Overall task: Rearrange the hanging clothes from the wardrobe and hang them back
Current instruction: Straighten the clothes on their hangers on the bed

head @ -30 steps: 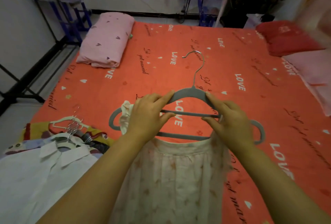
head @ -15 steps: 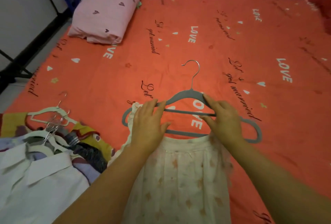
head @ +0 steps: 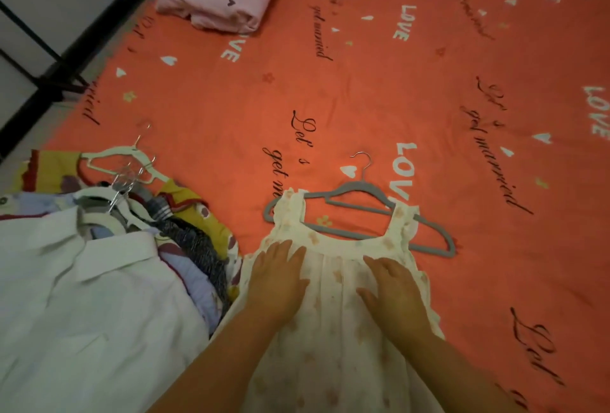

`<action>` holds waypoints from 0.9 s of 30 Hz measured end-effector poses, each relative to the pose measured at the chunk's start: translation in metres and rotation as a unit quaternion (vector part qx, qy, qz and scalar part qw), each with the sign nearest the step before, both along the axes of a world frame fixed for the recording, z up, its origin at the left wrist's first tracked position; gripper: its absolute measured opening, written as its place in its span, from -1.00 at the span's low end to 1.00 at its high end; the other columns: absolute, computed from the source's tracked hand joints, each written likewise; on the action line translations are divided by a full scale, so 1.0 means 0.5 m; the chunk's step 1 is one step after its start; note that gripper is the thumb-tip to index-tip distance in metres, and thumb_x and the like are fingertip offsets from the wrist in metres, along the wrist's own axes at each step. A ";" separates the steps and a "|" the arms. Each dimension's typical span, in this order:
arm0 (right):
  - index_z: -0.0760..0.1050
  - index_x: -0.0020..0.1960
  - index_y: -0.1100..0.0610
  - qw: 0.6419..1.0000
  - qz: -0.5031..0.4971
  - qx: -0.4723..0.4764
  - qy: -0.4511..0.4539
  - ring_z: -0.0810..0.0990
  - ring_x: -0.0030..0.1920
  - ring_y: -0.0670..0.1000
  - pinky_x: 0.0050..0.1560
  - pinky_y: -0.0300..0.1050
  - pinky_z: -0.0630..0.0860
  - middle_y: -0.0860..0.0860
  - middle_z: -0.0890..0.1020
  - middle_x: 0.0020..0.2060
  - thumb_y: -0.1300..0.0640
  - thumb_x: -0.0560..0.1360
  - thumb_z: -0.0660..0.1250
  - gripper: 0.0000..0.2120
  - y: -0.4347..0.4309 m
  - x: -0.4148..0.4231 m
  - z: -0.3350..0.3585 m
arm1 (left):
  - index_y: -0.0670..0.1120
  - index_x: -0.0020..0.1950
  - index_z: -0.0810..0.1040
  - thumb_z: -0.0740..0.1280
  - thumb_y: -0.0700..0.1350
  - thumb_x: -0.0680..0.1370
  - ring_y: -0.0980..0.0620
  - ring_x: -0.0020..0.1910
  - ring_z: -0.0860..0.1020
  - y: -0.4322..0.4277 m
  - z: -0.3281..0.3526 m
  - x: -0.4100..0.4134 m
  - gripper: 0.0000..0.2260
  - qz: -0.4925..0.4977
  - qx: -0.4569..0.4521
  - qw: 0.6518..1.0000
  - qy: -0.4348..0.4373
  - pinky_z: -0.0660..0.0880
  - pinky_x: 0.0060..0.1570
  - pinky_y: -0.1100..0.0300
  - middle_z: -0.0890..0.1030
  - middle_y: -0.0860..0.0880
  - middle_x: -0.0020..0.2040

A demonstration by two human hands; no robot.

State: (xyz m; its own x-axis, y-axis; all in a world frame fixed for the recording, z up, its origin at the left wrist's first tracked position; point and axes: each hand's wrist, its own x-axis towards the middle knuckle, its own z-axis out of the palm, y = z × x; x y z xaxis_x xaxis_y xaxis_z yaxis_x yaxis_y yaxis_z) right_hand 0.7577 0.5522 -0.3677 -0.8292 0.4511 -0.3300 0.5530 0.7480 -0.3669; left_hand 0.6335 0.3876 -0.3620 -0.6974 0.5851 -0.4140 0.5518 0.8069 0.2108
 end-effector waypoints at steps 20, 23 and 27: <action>0.21 0.46 -0.02 0.987 0.150 0.000 0.060 0.29 0.38 -0.01 0.36 -0.17 0.22 -0.04 0.34 0.39 -0.11 0.56 0.19 -0.50 -0.309 -0.085 0.350 | 0.04 0.48 0.17 0.14 0.07 0.59 -0.01 0.35 0.30 -0.362 0.371 0.003 -0.53 0.102 0.059 0.987 0.110 0.18 0.31 0.13 0.33 0.00 0.41; 0.26 0.42 0.00 0.986 0.158 0.003 0.047 0.35 0.31 0.01 0.28 -0.18 0.29 -0.02 0.39 0.34 -0.08 0.56 0.20 -0.54 -0.382 -0.128 0.351 | 0.07 0.49 0.14 0.13 0.10 0.59 0.01 0.39 0.26 -0.442 0.374 -0.036 -0.53 0.129 0.050 0.984 0.113 0.15 0.37 0.13 0.29 0.01 0.45; 0.30 0.41 -0.01 0.989 0.142 -0.011 0.034 0.38 0.27 0.02 0.23 -0.16 0.32 -0.01 0.43 0.31 -0.07 0.55 0.24 -0.55 -0.493 -0.214 0.329 | 0.08 0.50 0.13 0.14 0.12 0.59 0.02 0.43 0.22 -0.551 0.357 -0.107 -0.51 0.147 0.053 0.984 0.087 0.11 0.41 0.13 0.25 0.01 0.47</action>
